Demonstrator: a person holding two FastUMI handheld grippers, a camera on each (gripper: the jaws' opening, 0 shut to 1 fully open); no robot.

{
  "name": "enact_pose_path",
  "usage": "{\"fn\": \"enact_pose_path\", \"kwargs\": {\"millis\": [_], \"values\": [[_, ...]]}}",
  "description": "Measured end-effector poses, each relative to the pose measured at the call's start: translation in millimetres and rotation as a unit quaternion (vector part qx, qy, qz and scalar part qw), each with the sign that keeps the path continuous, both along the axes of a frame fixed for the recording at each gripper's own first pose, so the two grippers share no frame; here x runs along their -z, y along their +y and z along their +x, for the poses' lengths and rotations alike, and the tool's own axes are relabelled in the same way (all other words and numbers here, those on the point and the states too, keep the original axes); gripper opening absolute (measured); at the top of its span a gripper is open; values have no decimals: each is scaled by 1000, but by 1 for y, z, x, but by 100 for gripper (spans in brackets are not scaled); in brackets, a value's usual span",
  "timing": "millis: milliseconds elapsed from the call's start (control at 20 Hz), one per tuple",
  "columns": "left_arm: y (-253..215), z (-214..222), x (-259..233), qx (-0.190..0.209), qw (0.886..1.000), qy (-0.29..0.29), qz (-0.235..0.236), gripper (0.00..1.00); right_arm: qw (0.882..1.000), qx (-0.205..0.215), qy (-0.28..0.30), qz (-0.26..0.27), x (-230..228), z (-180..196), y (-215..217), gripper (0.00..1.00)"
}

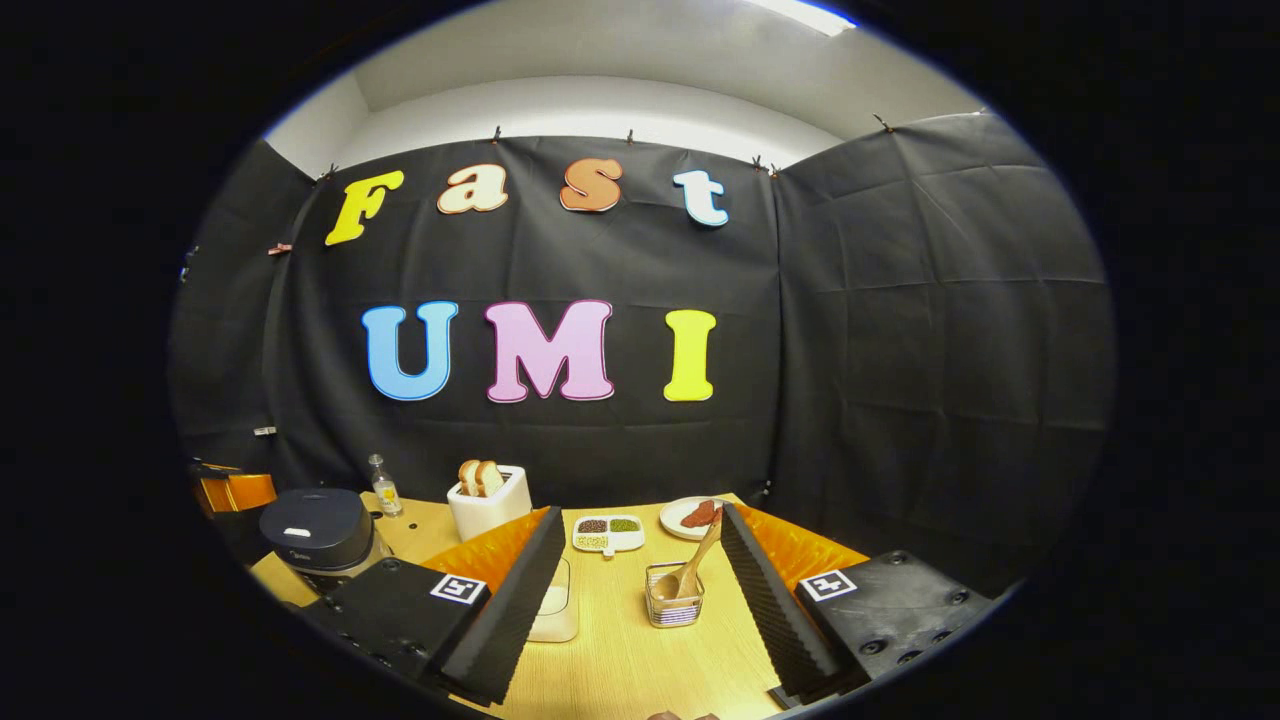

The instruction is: Close the left gripper, press the button to open the rice cooker; take a wooden spoon from the chopstick holder with the right hand, scoop a spoonful of rice and pour it into the rice cooker, then put the wooden spoon back into the chopstick holder.

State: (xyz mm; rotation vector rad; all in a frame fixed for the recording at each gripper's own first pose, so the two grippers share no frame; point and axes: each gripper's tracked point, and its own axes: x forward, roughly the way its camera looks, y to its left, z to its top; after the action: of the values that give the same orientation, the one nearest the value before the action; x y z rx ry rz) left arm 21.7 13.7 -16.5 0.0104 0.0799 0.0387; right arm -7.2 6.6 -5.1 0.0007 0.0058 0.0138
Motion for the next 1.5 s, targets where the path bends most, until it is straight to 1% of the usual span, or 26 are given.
{"fn": "enact_pose_path", "kwargs": {"millis": [150,300,500,550,600,750,800,850,1000,1050,1200,1300,1450,1500], "values": [[14,16,-4,-8,1000,7,0,95,1000,-2,5,-3,4,3,2,98],[27,30,-10,-4,1000,14,-5,88,1000,-1,10,-8,6,7,2,98],[53,49,-5,-5,999,36,-18,63,1000,1,11,-7,7,9,5,98],[59,53,-1,-5,999,43,-23,53,1000,2,12,-8,8,9,4,98],[65,57,3,-5,998,49,-28,48,1000,3,13,-10,8,10,5,98],[88,67,7,-13,998,56,-30,22,1000,6,17,-14,10,9,3,98],[97,70,8,-20,998,58,-28,17,1000,9,18,-17,10,9,1,98],[101,77,13,-16,997,64,-33,8,1000,12,20,-18,11,9,-1,98],[101,86,37,17,993,99,-56,7,999,21,26,-19,13,4,-7,98],[108,91,49,11,992,112,-62,7,999,24,28,-19,15,2,-8,98],[113,98,79,11,986,146,-77,7,999,25,42,-19,24,-5,-9,98],[114,102,91,7,985,159,-71,7,998,19,59,-20,36,-8,-8,98],[110,104,108,13,981,181,-74,7,997,19,75,-24,45,-9,-7,98],[111,102,106,13,982,178,-69,7,997,16,79,-21,46,-8,-5,98]]}}
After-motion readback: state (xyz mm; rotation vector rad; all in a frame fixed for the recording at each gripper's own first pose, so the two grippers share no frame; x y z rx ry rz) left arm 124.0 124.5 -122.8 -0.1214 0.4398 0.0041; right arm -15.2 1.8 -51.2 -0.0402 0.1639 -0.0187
